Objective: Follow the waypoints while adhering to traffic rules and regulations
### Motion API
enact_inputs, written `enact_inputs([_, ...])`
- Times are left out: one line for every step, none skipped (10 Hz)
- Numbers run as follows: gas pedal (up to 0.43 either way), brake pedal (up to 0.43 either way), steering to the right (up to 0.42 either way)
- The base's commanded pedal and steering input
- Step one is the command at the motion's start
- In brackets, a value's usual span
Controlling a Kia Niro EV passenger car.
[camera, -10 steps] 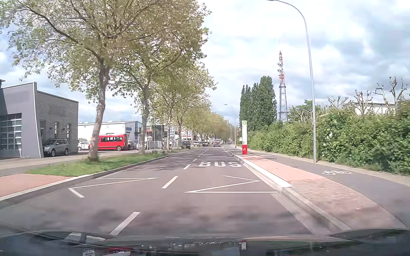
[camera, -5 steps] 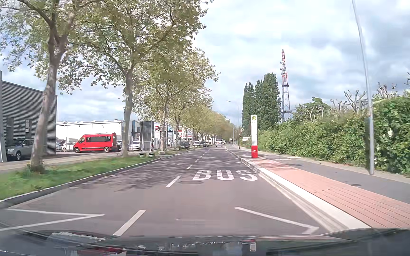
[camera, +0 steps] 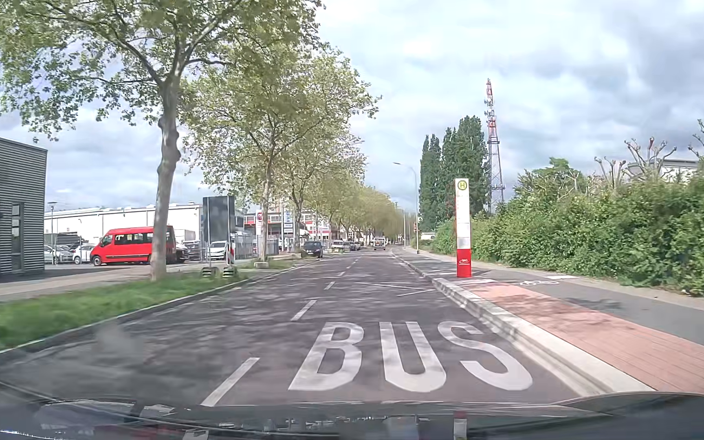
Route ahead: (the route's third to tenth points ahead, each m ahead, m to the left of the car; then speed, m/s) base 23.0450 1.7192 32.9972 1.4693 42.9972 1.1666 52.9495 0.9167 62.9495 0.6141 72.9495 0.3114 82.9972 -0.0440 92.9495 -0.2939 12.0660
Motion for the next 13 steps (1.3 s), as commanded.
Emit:
enact_inputs([0.11, 0.0, 0.0])
enact_inputs([0.098, 0.0, 0.001])
enact_inputs([0.079, 0.0, 0.002])
enact_inputs([0.067, 0.0, 0.002])
enact_inputs([0.067, 0.0, 0.002])
enact_inputs([0.067, 0.0, 0.002])
enact_inputs([0.067, 0.0, 0.002])
enact_inputs([0.067, 0.0, 0.002])
enact_inputs([0.067, 0.0, 0.002])
enact_inputs([0.067, 0.0, 0.002])
enact_inputs([0.079, 0.0, 0.002])
enact_inputs([0.079, 0.0, 0.002])
enact_inputs([0.079, 0.0, 0.002])
